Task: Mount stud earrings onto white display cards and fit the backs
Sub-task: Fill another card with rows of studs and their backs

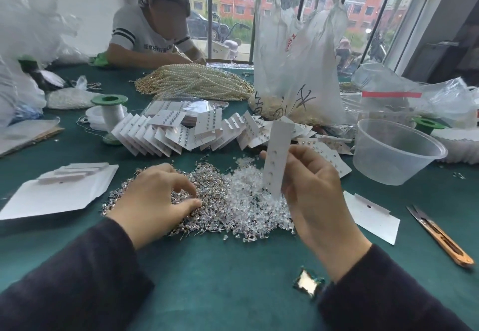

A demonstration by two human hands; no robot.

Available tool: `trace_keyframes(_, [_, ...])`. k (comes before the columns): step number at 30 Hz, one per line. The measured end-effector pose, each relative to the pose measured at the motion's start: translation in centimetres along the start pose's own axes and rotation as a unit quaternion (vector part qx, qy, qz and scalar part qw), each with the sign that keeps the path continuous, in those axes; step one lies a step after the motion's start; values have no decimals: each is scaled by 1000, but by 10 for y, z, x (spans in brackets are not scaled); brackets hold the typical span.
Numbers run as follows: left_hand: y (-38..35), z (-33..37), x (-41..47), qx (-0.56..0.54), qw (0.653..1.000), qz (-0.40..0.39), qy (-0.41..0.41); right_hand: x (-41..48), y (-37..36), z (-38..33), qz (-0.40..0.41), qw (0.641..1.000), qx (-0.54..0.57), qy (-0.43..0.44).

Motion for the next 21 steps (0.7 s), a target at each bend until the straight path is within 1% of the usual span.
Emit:
trace_keyframes(2, [3,1,1,-15,1000,22,-2,-1,-6,10,-30,992,106,-54])
trace_keyframes(3, [3,0,1,-20,1000,24,-3,-2,-10,14,-42,986,140,-77])
trace_keyframes(5, [-1,-2,2,-25,1000,14,0,-4,-19,20,-70,973,185,-117])
trace_keyframes(7, [-3,-3,2,-34,999,4,3,-6,-25,23,-92,962,217,-139])
trace_keyframes(11, [-1,-3,2,-19,1000,25,0,-8,-28,27,-104,947,256,-163])
trace_keyframes(13, [3,-3,2,-32,998,45,5,-9,-29,28,-106,941,273,-170])
trace_keyframes(17, [8,-14,2,-158,985,56,40,-10,-31,30,-110,934,286,-184])
trace_keyframes(21, [8,-16,1,-237,969,51,50,-11,-34,35,-117,930,287,-200])
Point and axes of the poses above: each hand's wrist, its own x-axis towards the middle knuckle, its own y-axis out of the back of the hand, z = x × y, the point moved 8 cm from there along x, towards the middle knuckle, and after that the axes turned 9 degrees about -z, right-handed, at the moved point
